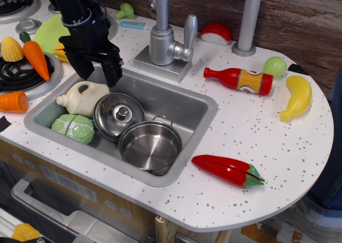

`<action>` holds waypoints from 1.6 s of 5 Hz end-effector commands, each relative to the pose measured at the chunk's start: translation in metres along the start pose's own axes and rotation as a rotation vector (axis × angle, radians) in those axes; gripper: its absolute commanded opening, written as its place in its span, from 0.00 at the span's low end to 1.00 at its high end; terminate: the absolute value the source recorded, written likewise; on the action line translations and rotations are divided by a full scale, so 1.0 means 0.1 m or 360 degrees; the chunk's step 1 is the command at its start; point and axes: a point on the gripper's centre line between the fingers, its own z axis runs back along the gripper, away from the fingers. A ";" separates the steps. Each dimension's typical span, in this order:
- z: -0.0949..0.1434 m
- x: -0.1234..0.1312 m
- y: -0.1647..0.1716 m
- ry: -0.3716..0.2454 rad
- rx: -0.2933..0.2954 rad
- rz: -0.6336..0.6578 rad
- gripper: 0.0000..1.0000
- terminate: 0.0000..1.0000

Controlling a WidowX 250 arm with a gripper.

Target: Put pepper in pan

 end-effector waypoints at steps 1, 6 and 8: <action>0.00 0.00 0.00 0.0000 0.0000 0.0000 1.00 0.00; 0.74 -0.38 -1.91 0.0013 0.0091 0.1792 1.00 0.00; 0.35 -0.35 -2.24 -0.0112 0.0052 0.2451 1.00 0.00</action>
